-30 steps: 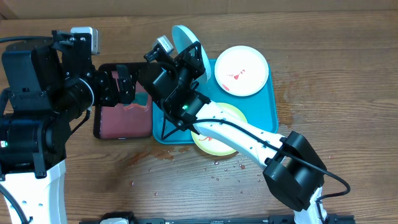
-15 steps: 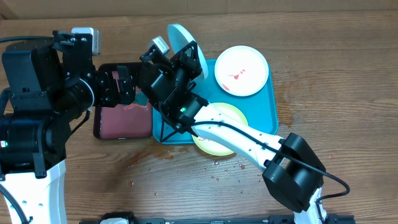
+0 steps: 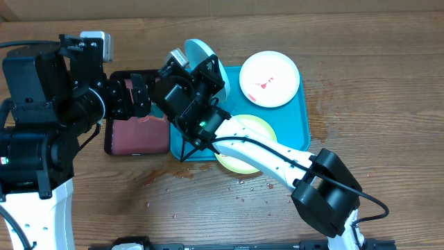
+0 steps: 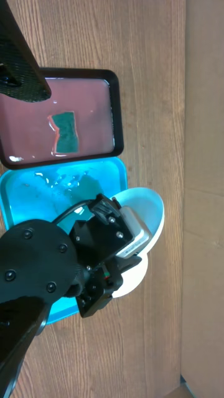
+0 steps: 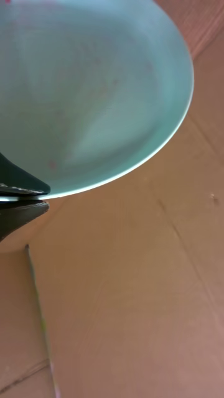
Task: Clean dirty plates on tray and stack at the side
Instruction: 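Lift the light blue plate upright with the right gripper, then carry the light blue plate right and set it on the table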
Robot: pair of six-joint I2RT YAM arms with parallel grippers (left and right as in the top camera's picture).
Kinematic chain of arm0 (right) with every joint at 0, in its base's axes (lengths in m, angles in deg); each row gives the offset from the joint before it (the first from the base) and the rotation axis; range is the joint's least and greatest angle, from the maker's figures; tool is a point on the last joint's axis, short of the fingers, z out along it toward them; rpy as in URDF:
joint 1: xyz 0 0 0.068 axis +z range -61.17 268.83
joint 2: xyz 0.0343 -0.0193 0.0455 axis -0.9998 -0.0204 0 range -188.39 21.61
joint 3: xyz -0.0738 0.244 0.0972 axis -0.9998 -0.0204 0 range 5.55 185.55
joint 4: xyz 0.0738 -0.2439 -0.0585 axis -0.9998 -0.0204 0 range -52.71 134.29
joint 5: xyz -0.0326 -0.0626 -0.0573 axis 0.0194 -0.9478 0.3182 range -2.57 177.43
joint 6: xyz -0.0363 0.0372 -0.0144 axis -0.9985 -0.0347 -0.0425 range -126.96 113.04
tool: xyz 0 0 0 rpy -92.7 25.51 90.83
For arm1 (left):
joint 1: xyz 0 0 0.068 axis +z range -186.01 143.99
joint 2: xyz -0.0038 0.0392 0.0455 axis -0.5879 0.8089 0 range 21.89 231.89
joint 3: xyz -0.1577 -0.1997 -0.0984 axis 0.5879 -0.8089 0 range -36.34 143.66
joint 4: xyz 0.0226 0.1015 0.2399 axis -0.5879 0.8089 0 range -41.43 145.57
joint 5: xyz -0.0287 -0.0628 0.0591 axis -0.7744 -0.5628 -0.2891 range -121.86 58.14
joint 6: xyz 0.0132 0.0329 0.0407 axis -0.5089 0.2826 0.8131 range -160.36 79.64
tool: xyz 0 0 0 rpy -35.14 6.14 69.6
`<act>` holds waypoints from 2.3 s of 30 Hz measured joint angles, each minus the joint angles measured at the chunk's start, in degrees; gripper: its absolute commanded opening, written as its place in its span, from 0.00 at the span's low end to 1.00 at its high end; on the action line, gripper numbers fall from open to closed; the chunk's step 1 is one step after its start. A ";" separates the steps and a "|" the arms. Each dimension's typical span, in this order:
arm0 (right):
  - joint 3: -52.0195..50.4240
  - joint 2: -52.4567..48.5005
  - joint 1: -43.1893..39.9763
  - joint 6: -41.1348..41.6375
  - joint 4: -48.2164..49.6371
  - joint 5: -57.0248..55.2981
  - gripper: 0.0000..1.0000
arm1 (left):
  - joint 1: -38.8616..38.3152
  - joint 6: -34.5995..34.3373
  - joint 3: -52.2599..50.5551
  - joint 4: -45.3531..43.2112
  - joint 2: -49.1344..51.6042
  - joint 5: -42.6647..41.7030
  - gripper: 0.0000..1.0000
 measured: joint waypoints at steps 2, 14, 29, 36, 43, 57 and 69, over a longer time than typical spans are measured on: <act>0.04 0.00 -0.09 3.32 -4.55 2.03 0.04 | 0.00 0.02 0.00 0.04 0.00 0.02 1.00; 0.13 0.00 -8.26 32.52 -22.80 24.90 0.04 | 0.00 0.20 -0.02 -1.81 0.00 0.04 1.00; 0.13 2.21 -31.65 42.84 -27.28 66.25 0.04 | 0.00 0.39 -0.07 0.31 1.64 3.19 1.00; 0.13 2.69 -46.25 43.21 -34.16 75.73 0.04 | 0.00 0.42 -6.34 0.35 4.66 5.95 1.00; 0.13 3.02 -60.94 42.03 -36.72 81.11 0.04 | -0.44 0.42 -17.07 -3.56 5.20 6.60 1.00; 0.04 3.32 -81.68 40.61 -38.14 77.85 0.04 | -10.69 -1.33 -26.53 -10.88 5.25 10.21 1.00; -3.21 3.61 -82.29 41.00 -35.06 73.31 0.24 | -14.38 -1.40 -26.56 -13.29 5.25 11.13 1.00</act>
